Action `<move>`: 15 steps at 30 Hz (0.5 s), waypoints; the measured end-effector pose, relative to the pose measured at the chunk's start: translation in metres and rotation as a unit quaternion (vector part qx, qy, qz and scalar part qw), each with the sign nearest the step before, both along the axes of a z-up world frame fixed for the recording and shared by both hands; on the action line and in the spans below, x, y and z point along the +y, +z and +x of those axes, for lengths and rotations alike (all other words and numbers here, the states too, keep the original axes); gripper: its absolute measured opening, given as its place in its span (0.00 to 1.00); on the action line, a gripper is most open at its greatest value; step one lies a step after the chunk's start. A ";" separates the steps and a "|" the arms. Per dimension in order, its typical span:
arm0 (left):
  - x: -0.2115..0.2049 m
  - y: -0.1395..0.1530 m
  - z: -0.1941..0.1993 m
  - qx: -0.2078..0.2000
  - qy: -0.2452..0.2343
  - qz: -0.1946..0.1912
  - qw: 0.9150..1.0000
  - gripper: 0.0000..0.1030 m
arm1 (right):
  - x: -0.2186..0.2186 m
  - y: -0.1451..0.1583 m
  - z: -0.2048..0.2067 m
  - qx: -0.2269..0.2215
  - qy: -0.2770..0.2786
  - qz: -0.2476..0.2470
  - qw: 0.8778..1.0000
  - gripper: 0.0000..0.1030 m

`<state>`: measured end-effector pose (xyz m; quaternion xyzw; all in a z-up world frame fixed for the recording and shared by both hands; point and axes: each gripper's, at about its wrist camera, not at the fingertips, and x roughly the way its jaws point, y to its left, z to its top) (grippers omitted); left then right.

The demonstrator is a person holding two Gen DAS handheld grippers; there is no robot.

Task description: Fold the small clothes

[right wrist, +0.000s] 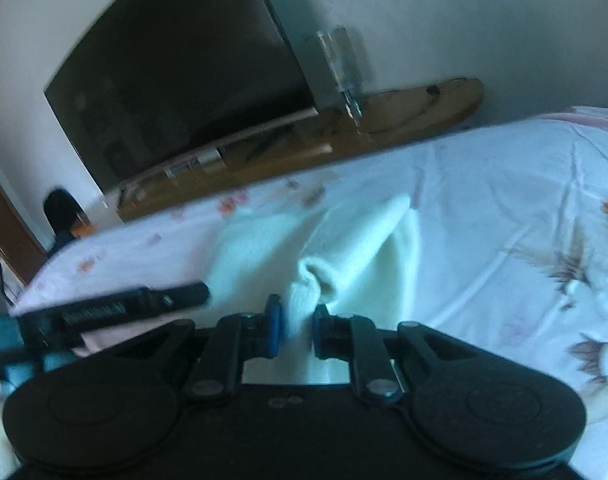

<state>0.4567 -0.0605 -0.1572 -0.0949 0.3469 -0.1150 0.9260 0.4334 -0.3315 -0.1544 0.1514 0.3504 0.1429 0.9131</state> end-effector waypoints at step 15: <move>-0.001 -0.018 0.009 0.033 -0.016 0.020 0.999 0.84 | -0.011 -0.029 -0.033 0.075 -0.006 0.001 0.997 0.26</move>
